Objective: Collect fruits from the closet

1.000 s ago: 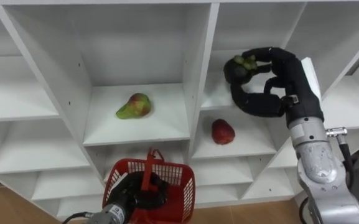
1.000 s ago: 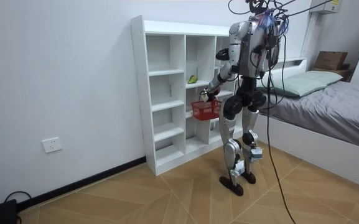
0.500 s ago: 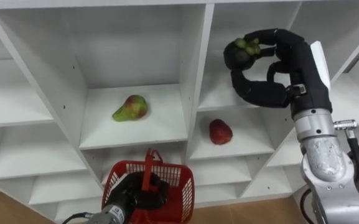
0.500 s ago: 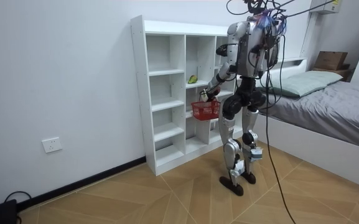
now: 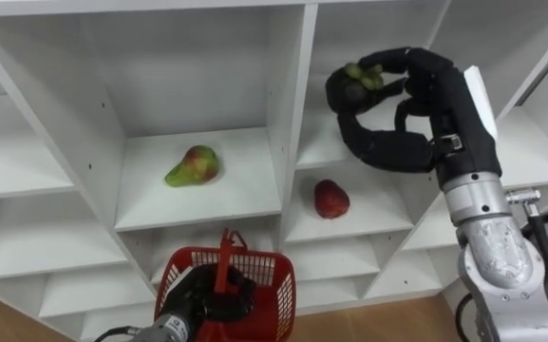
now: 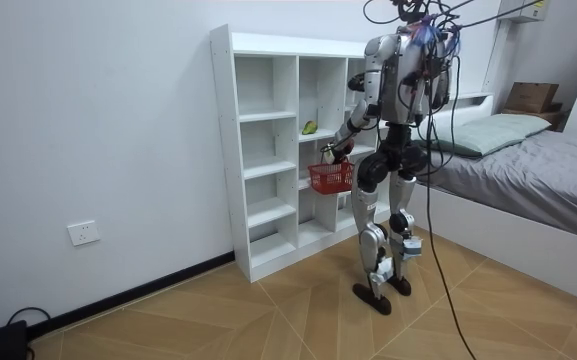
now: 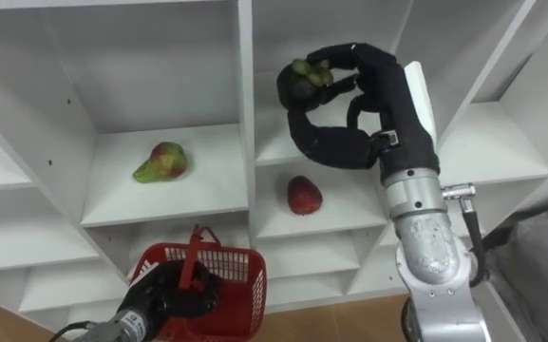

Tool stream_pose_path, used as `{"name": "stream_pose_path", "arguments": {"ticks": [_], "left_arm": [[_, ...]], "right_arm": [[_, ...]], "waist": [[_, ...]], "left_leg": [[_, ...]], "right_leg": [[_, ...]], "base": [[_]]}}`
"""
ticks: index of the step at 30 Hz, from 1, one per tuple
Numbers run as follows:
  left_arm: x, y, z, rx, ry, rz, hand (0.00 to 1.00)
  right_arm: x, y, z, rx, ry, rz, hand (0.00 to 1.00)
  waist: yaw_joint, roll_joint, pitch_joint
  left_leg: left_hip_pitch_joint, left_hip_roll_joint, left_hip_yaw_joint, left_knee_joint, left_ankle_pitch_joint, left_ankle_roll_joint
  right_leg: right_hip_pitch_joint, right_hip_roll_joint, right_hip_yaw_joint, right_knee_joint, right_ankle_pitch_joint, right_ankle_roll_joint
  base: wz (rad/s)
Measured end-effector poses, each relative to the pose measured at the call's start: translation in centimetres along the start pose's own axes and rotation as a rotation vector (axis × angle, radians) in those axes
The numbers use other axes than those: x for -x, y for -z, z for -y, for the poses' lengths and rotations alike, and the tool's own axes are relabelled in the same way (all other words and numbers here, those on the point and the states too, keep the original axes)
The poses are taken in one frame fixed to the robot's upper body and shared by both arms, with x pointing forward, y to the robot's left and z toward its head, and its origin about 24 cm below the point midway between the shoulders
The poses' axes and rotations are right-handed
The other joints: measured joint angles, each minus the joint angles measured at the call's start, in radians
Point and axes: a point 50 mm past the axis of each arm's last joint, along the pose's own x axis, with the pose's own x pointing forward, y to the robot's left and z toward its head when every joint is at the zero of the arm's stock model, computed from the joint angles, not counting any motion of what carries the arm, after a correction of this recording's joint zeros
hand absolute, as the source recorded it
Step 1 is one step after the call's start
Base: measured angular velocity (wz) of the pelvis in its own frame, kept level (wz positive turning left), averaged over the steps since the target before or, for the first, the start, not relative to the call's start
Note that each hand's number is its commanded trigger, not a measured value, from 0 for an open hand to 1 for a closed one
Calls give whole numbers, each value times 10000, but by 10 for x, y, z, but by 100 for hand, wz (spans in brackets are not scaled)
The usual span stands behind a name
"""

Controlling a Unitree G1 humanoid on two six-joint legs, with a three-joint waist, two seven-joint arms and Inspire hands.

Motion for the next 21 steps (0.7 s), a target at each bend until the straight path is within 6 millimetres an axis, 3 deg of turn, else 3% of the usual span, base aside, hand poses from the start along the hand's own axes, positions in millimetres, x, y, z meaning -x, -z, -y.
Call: {"name": "stream_pose_path", "arguments": {"ticks": [21], "left_arm": [[0, 1, 2, -15, 95, -31, 100]], "right_arm": [[26, 23, -12, -233, -1787, -1379, 100]], "waist": [[-68, 31, 9]], "left_leg": [[-51, 20, 69, -66, -2, -1]], "right_leg": [[-136, 27, 88, 25, 13, -19]], "base": [[-1]]}}
